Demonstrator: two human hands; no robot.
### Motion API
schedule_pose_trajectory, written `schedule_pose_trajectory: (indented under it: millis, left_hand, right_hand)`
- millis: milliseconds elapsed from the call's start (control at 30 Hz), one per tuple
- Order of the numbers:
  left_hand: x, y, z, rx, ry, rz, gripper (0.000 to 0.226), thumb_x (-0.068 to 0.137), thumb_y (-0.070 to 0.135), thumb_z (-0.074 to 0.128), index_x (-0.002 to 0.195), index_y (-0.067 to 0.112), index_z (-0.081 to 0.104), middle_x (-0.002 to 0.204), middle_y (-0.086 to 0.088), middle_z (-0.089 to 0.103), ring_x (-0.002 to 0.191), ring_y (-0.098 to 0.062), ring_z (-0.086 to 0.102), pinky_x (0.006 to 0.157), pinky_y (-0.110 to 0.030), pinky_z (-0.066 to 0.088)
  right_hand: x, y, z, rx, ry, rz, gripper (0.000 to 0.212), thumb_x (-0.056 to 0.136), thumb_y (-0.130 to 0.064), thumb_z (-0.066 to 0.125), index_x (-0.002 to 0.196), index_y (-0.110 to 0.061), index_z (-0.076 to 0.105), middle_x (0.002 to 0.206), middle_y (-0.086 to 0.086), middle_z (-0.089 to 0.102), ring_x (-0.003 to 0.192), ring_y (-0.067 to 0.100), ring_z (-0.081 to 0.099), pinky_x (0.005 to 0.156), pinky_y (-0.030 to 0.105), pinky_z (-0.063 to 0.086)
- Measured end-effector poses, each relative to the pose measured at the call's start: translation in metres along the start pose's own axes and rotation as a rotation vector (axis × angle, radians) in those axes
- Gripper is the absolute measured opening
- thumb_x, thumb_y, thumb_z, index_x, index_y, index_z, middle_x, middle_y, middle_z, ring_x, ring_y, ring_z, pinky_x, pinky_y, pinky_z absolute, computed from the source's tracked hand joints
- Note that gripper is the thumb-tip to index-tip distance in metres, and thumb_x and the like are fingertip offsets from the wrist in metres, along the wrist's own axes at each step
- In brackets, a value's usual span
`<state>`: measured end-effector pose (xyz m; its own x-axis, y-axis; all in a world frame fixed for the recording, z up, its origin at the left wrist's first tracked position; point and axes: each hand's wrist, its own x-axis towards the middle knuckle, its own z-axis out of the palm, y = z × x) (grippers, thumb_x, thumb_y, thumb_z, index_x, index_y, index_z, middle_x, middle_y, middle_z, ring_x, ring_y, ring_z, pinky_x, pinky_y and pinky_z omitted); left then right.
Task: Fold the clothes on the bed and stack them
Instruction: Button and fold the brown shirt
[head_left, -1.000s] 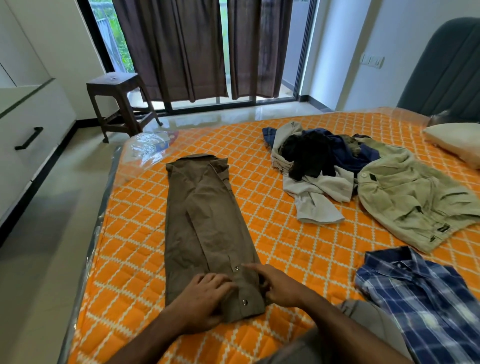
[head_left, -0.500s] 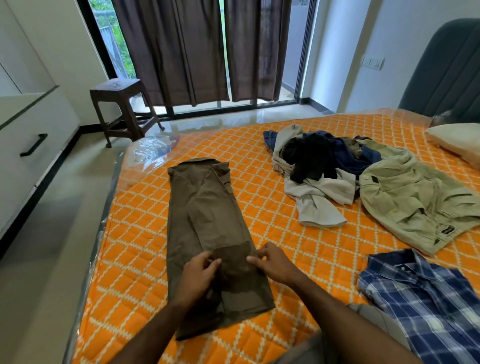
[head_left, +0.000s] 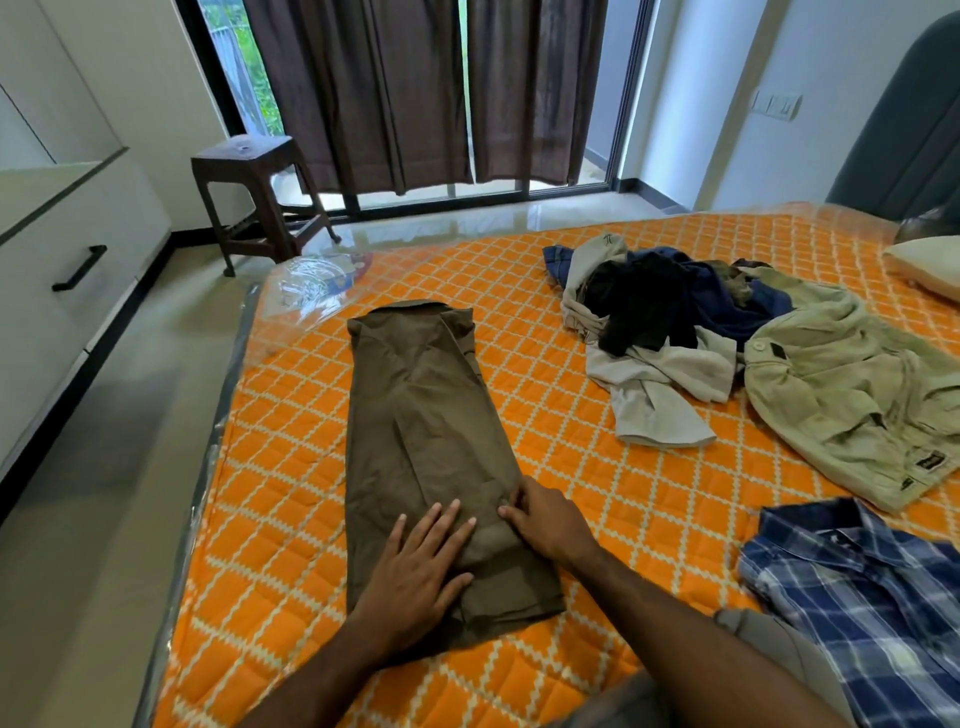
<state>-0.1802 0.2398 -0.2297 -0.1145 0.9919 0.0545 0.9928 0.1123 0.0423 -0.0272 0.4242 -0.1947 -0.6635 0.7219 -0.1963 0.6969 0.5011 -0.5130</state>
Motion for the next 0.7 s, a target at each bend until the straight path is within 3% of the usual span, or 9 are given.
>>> schedule_pose_trajectory:
  millis: [100, 233, 333, 433, 567, 700]
  left_hand:
    - [-0.001, -0.001, 0.000, 0.008, -0.027, 0.026, 0.063, 0.103, 0.061, 0.025, 0.158, 0.031, 0.024, 0.165, 0.003, 0.020, 0.150, -0.021, 0.026, 0.114, -0.049, 0.019]
    - [0.003, -0.003, -0.014, -0.005, 0.010, -0.009, 0.065, 0.104, 0.058, 0.026, 0.159, 0.024, 0.021, 0.168, 0.001, 0.011, 0.154, -0.017, 0.008, 0.121, -0.051, 0.011]
    - [-0.003, -0.007, -0.005, -0.078, -0.067, -0.082, 0.069, 0.104, 0.061, 0.022, 0.160, 0.024, 0.008, 0.168, 0.006, -0.001, 0.154, -0.012, -0.003, 0.121, -0.048, 0.008]
    - [-0.006, -0.009, 0.005, -0.090, -0.131, -0.067, 0.074, 0.102, 0.067, 0.016, 0.160, 0.026, -0.005, 0.167, 0.008, -0.012, 0.153, -0.010, -0.012, 0.121, -0.046, 0.002]
    - [-0.005, -0.014, -0.003, -0.110, -0.130, -0.014, 0.076, 0.100, 0.067, 0.010, 0.159, 0.023, -0.010, 0.165, 0.007, -0.020, 0.152, -0.011, -0.017, 0.121, -0.047, -0.002]
    - [-0.027, -0.007, -0.018, -0.069, -0.106, 0.102, 0.089, 0.097, 0.073, 0.025, 0.160, 0.017, -0.003, 0.168, -0.004, -0.010, 0.154, -0.021, -0.010, 0.121, -0.049, -0.003]
  right_hand:
    - [-0.007, -0.001, 0.001, -0.136, -0.013, -0.082, 0.039, 0.097, -0.038, 0.058, 0.128, -0.019, 0.044, 0.119, 0.008, 0.063, 0.106, 0.033, 0.062, 0.077, 0.041, 0.048]
    - [-0.015, -0.006, 0.010, -0.344, 0.281, -0.446, 0.057, 0.094, -0.032, 0.053, 0.148, -0.018, 0.041, 0.142, 0.006, 0.048, 0.125, 0.030, 0.049, 0.096, 0.042, 0.047]
    - [-0.020, -0.005, 0.036, -0.353, 0.120, -0.584, 0.068, 0.101, -0.050, 0.037, 0.159, -0.015, 0.025, 0.166, 0.008, 0.023, 0.153, 0.026, 0.020, 0.123, 0.045, 0.021]
    - [-0.027, -0.001, 0.056, -0.366, -0.093, -0.499, 0.074, 0.103, -0.060, 0.019, 0.162, -0.020, -0.001, 0.167, 0.000, -0.014, 0.155, 0.019, -0.014, 0.125, 0.044, -0.007]
    - [-0.028, 0.001, 0.051, -0.375, -0.124, -0.513, 0.079, 0.102, -0.065, 0.023, 0.160, -0.024, -0.010, 0.165, 0.001, -0.025, 0.152, 0.017, -0.024, 0.122, 0.044, -0.012]
    - [-0.045, 0.005, 0.031, -0.375, -0.249, -0.569, 0.091, 0.096, -0.074, 0.031, 0.159, -0.028, -0.016, 0.164, 0.005, -0.028, 0.150, 0.020, -0.030, 0.124, 0.046, -0.013]
